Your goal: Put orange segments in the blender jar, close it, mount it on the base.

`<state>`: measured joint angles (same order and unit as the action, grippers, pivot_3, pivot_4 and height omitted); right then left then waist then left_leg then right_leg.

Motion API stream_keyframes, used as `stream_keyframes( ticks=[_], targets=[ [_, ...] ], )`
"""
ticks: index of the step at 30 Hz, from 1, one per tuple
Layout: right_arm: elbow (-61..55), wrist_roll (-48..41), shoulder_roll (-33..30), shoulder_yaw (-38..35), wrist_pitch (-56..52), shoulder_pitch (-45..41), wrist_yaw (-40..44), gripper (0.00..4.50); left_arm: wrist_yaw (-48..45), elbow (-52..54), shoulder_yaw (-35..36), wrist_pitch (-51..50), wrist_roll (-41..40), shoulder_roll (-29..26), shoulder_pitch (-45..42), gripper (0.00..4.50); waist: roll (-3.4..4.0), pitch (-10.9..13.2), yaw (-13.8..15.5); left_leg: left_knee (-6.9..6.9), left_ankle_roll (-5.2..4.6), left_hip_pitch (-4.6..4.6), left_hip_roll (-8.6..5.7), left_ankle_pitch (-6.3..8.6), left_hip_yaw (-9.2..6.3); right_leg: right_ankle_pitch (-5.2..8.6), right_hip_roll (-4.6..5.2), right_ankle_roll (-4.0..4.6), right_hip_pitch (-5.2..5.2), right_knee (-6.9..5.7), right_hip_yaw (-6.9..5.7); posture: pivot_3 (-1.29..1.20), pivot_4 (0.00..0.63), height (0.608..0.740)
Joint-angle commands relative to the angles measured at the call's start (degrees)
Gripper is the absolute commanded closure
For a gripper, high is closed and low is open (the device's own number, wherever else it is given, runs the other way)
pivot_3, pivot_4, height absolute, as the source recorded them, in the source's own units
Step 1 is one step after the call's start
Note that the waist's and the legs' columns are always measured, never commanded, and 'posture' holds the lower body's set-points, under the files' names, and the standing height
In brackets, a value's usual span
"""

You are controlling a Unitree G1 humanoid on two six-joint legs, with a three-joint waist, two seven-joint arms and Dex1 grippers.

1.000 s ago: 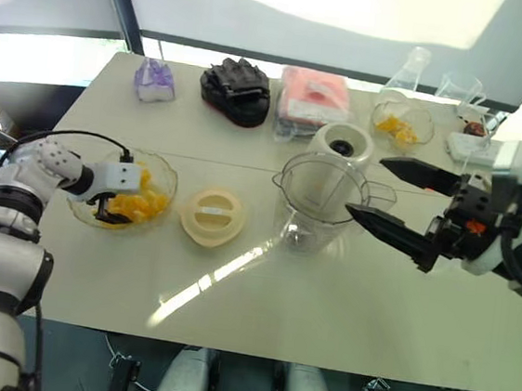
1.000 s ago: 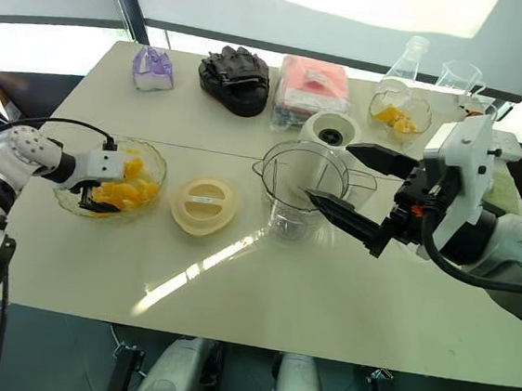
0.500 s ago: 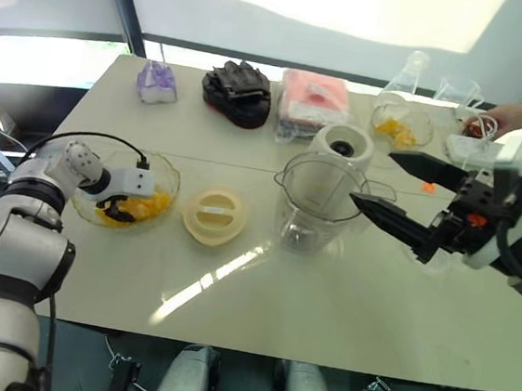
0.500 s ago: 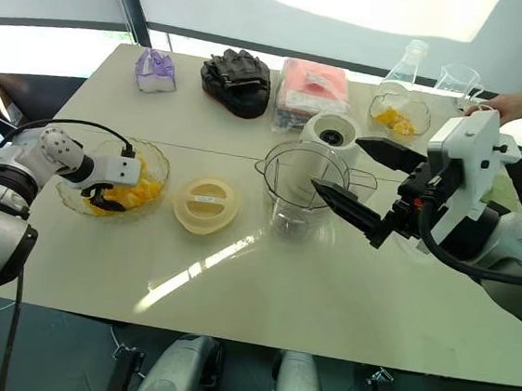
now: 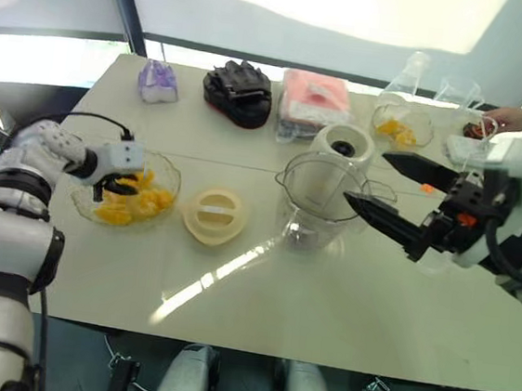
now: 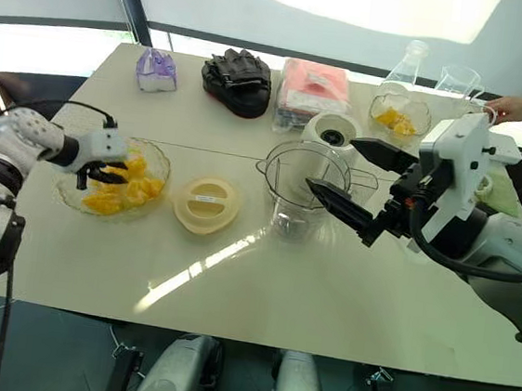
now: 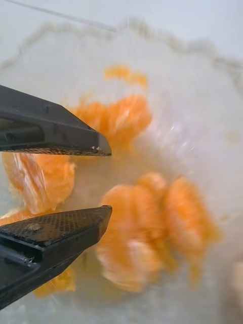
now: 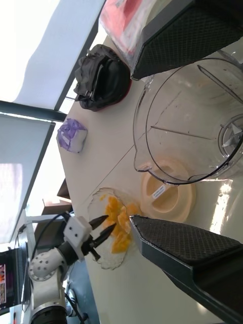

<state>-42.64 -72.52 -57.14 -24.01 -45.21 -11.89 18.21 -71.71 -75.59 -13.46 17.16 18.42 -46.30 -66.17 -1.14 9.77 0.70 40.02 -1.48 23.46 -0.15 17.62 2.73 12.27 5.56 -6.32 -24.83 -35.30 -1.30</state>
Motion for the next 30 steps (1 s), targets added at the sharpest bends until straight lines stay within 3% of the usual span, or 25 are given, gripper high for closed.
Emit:
stream_keyframes(
  ticks=[1,5,11,18,24,30],
  targets=[
    [-1.4,1.2,1.6,0.4,2.0,-0.2,-0.1,0.00,-12.9,2.2,5.4,-8.0,-6.3,-3.6,-5.5,2.91,-0.03,0.0,0.0,0.00,0.00,0.00,0.00,0.00,0.00,0.00,0.00,0.00,0.01,0.01,-0.01,0.00,0.150,0.740],
    [-1.6,2.6,3.3,1.7,2.6,0.2,0.1,0.00,-19.7,4.9,8.0,-14.1,-9.5,-5.2,-9.4,2.91,-0.03,0.0,0.0,0.01,0.00,0.01,0.00,0.00,-0.02,0.01,-0.06,0.00,0.03,0.01,-0.04,0.00,0.150,0.740],
    [-2.0,3.6,4.3,1.9,3.2,1.3,0.5,0.00,-20.8,8.8,8.0,-17.2,-11.7,-6.7,-10.6,2.91,-0.02,0.0,0.0,0.02,0.00,-0.04,0.00,0.00,-0.06,0.01,-0.10,-0.01,0.09,-0.01,-0.04,0.00,0.150,0.740],
    [-2.6,3.4,4.3,3.7,3.1,-0.3,1.1,0.00,-10.9,9.7,-0.1,5.9,-1.4,-8.4,-1.0,2.91,0.01,0.0,-0.3,0.00,0.00,-0.09,0.03,0.00,-0.05,0.01,-0.10,-0.02,0.08,-0.06,-0.02,0.00,0.150,0.740],
    [-5.5,2.7,1.8,5.7,1.3,-1.7,0.7,0.00,-0.6,5.1,-3.0,19.7,2.8,-6.4,1.4,0.07,-0.05,0.0,0.2,0.07,0.00,-0.05,0.00,0.00,-0.11,0.00,0.00,0.00,0.11,-0.05,-0.09,0.00,0.150,0.740],
    [-9.4,1.0,0.7,7.6,0.3,-2.2,-4.0,0.00,7.5,1.0,-3.9,20.7,4.9,-3.4,3.5,0.02,-0.07,0.0,0.0,0.06,-0.02,-0.04,-0.01,0.01,-0.08,-0.01,0.03,-0.02,0.12,0.02,-0.13,0.00,0.150,0.740]
  ],
)
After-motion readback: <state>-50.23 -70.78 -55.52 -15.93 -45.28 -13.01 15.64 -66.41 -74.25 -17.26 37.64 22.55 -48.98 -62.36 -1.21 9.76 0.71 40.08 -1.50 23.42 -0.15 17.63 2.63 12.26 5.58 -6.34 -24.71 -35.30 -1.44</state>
